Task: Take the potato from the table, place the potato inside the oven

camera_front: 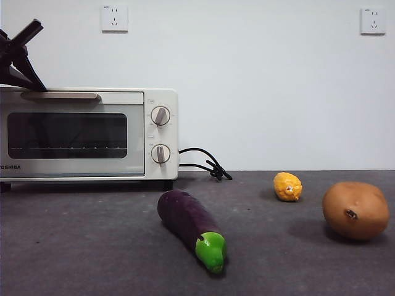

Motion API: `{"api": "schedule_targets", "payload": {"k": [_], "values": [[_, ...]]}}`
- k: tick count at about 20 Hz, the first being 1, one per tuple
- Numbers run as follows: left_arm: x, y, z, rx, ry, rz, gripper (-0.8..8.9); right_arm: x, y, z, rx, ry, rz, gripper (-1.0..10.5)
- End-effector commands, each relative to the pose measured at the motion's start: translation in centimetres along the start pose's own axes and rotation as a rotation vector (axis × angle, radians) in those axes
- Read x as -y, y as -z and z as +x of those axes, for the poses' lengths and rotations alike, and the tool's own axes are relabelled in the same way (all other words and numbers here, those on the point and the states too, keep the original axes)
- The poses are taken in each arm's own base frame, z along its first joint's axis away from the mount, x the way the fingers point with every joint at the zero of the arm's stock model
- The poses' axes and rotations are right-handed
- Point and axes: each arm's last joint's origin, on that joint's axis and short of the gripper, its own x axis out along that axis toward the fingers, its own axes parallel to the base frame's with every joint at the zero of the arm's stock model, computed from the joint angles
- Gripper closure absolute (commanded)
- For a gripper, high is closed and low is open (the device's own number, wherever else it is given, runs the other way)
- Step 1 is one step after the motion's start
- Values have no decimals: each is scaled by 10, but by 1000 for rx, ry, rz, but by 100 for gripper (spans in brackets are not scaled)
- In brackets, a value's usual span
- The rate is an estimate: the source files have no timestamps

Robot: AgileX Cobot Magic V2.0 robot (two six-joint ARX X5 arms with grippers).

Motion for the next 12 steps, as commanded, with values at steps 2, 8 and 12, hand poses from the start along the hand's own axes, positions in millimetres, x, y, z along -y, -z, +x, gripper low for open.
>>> {"api": "schedule_targets", "payload": {"k": [2,8,12], "values": [[-13,13,10,-90,-73,14,819,-1,-1,-1,11,-5,-9,945],[-17,22,9,-167,-139,63,819,-1,-1,-1,6,-14,-6,945],[-19,28,7,-219,-170,83,819,-3,-1,-1,-2,-63,-6,945]]}}
